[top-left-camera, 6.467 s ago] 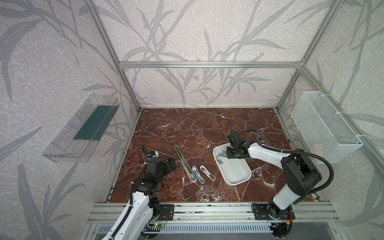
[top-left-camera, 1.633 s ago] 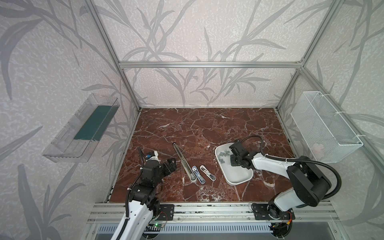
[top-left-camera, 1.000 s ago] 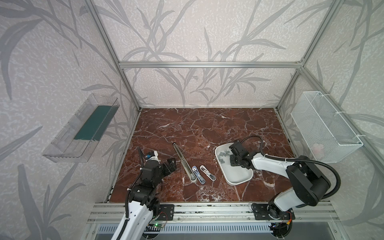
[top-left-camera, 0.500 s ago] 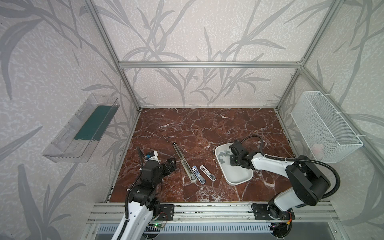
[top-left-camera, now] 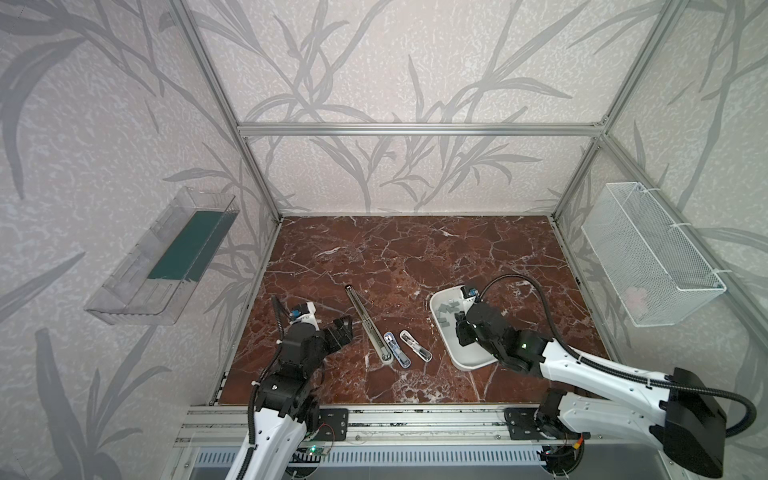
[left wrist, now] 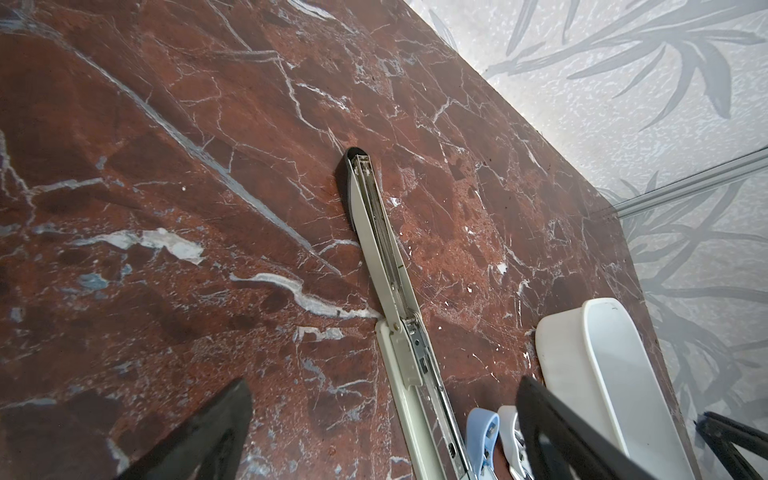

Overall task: Load the staples into the stapler
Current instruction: 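Carry the staple strip with the right gripper over the white stapler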

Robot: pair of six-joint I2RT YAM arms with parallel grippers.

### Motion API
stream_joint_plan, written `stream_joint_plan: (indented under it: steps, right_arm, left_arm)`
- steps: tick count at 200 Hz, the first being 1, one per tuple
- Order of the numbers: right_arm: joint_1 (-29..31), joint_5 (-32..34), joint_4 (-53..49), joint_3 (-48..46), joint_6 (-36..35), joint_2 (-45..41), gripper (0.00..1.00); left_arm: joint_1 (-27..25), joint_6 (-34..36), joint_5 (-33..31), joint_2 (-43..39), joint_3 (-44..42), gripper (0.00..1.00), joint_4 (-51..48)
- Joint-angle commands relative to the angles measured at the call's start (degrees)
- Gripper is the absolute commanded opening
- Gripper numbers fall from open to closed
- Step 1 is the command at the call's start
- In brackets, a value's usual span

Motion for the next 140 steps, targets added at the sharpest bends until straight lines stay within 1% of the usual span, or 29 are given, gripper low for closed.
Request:
stream_joint_plan:
  steps: [1,9,16,17,40,59,79,95,118,140]
  right_arm:
    - [3.49,-0.97,9.91,-3.29,-5.49,0.03,0.11]
    - [4.0,-3.88,13.46,-4.07,-6.43,1.21,0.09]
    - [4.01,-5.1,15.34,-4.3,-7.26,2.22,0.09]
    - [5.42,-5.32,15.91,-4.27,-7.47,2.63,0.09]
    - [8.45,-6.24,20.17,-3.53,-9.35,8.01,0.07]
    - [9.24,-6.8,22.11,-2.57,-9.65,12.02,0.06]
    - [9.7,-7.82,23.78,-1.57,-9.47,15.51,0.05]
    - [9.99,-8.55,25.11,-1.24,-9.31,17.38,0.05]
    - [10.08,-8.9,25.12,-0.58,-8.56,19.87,0.05]
    - [10.23,-9.09,25.3,-0.78,-7.62,21.31,0.05]
  left_arm:
    - [-0.08,-0.62,0.26,-1.32,-0.83,0.99,-1.61]
    - [-0.05,-0.57,0.28,-1.61,-0.93,0.99,-1.76]
    - [-0.06,-0.65,0.4,-1.76,-0.92,0.99,-1.96]
    - [-0.06,-0.7,0.46,-1.72,-0.9,0.99,-1.97]
    - [-0.09,-0.64,1.4,-1.52,-0.9,0.99,-1.56]
    - [-0.06,-0.19,5.02,-0.71,-1.62,0.99,1.36]
    - [-0.06,0.74,12.33,2.27,-2.17,0.99,6.3]
    - [-0.14,0.87,15.7,5.98,-2.26,0.99,9.51]
    - [-0.17,1.21,17.84,11.75,-1.64,0.99,11.45]
    - [-0.25,1.19,17.95,12.66,-1.52,0.99,11.81]
